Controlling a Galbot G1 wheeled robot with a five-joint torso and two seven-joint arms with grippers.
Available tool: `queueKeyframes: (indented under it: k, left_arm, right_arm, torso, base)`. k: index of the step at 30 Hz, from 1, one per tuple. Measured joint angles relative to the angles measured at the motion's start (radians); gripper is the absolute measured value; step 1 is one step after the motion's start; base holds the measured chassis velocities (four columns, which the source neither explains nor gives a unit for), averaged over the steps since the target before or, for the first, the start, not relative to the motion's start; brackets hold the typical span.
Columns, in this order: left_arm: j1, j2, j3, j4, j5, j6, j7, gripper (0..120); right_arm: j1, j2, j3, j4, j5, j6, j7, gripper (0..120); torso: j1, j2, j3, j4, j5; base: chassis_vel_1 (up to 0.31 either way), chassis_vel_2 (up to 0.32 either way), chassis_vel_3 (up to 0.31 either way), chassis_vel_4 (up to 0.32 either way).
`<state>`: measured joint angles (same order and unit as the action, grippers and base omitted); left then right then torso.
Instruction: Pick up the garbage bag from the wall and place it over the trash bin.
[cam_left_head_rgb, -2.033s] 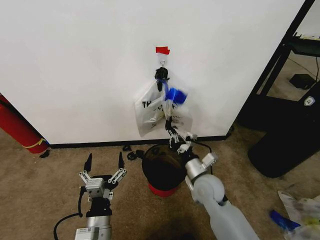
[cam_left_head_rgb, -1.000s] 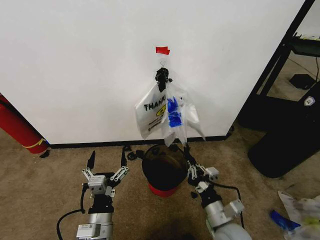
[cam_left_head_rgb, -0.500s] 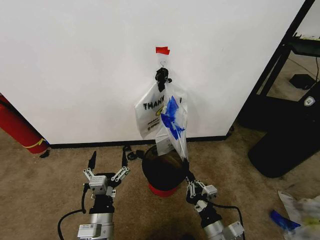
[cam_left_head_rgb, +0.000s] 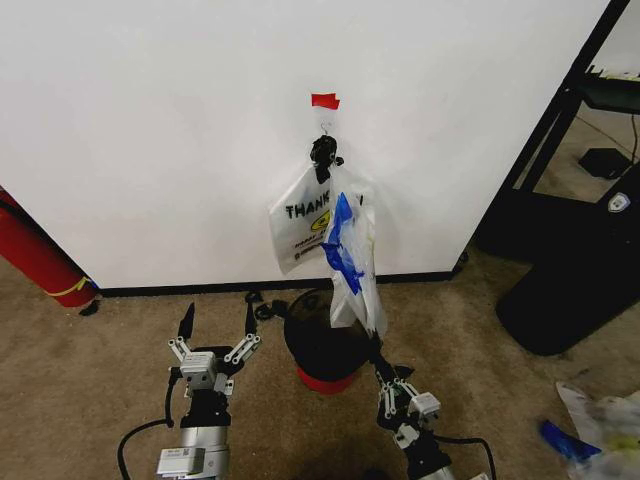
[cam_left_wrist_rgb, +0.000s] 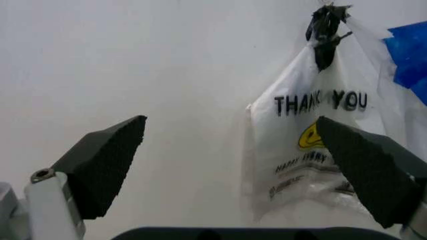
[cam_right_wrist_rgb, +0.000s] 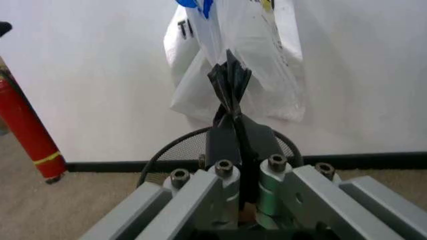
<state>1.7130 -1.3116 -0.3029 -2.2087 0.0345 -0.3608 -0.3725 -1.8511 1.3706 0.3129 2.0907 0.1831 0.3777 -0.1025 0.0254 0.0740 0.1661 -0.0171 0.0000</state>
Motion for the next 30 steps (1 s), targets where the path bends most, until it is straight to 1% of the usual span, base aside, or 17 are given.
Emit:
queueKeyframes:
  k: [3,13,15,18,19,21,22,24,26,27,28,30]
  left_arm:
    - [-0.002,-0.002,0.002,0.004,0.0,0.0,0.0,100]
    - [-0.009,-0.003,0.012,0.01,-0.002,0.004,0.0,100]
    - [-0.014,0.004,0.022,0.008,-0.027,0.018,0.001,100]
    - [-0.017,0.03,0.035,-0.025,-0.104,0.056,0.004,100]
    - [-0.017,0.03,0.035,-0.025,-0.104,0.056,0.004,100]
    - [-0.016,0.049,0.036,-0.074,-0.199,0.098,0.005,100]
    - [-0.022,0.063,0.034,-0.119,-0.291,0.133,0.005,100]
    - [-0.028,0.071,0.032,-0.144,-0.354,0.156,0.003,100]
    - [-0.083,0.105,0.028,-0.214,-0.591,0.246,-0.005,100]
    - [-0.083,0.105,0.028,-0.214,-0.591,0.246,-0.005,100]
    - [-0.132,0.125,0.032,-0.231,-0.708,0.289,-0.012,100]
    - [-0.221,0.157,0.043,-0.249,-0.893,0.35,-0.023,100]
  right_arm:
    - [-0.021,0.001,0.014,0.001,-0.023,0.035,0.0,0]
    - [-0.066,0.007,0.033,-0.005,-0.03,0.087,-0.009,0]
    - [-0.071,0.008,0.037,-0.003,-0.03,0.094,-0.012,0]
    - [-0.059,0.0,0.038,-0.001,-0.029,0.093,-0.017,0]
    - [-0.059,0.0,0.038,-0.001,-0.029,0.093,-0.017,0]
    - [-0.027,-0.015,0.023,-0.008,-0.027,0.078,-0.017,0]
    - [-0.003,-0.025,0.01,-0.017,-0.022,0.063,-0.017,0]
    - [0.015,-0.032,0.001,-0.023,-0.018,0.055,-0.016,0]
    - [0.049,-0.047,-0.012,-0.037,-0.012,0.041,-0.019,0]
    - [0.049,-0.047,-0.012,-0.037,-0.012,0.041,-0.019,0]
    - [0.05,-0.049,-0.011,-0.038,-0.007,0.039,-0.023,0]
    - [0.046,-0.049,-0.003,-0.038,-0.002,0.038,-0.033,0]
  torso:
    - [0.0,0.0,0.0,0.0,0.0]
    - [0.0,0.0,0.0,-0.0001,0.0]
    - [0.0,0.0,0.0,-0.0001,-0.0001]
    - [0.0,0.0,0.0,-0.0002,-0.0001]
    - [0.0,0.0,0.0,-0.0002,-0.0001]
    - [0.0,0.0,0.0,0.0001,-0.0001]
    - [0.0,0.0,0.0,0.0001,0.0]
    - [0.0,0.0,0.0,0.0,0.0]
    - [0.0,0.0,0.0,0.0007,0.0003]
    - [0.0,0.0,0.0,0.0007,0.0003]
    - [0.0,0.0,0.0,0.0001,0.0]
    - [0.0,0.0,0.0,-0.0004,-0.0001]
  base:
    - [0.0,0.0,0.0,0.0]
    - [0.0,0.0,0.0,0.0]
    - [0.0,0.0,0.0,0.0]
    - [0.0,0.0,0.0,0.0]
    - [0.0,0.0,0.0,0.0]
    - [0.0,0.0,0.0,0.0]
    - [0.0,0.0,0.0,0.0]
    - [0.0,0.0,0.0,0.0]
    - [0.0,0.0,0.0,0.0]
    - [0.0,0.0,0.0,0.0]
    - [0.0,0.0,0.0,0.0]
    - [0.0,0.0,0.0,0.0]
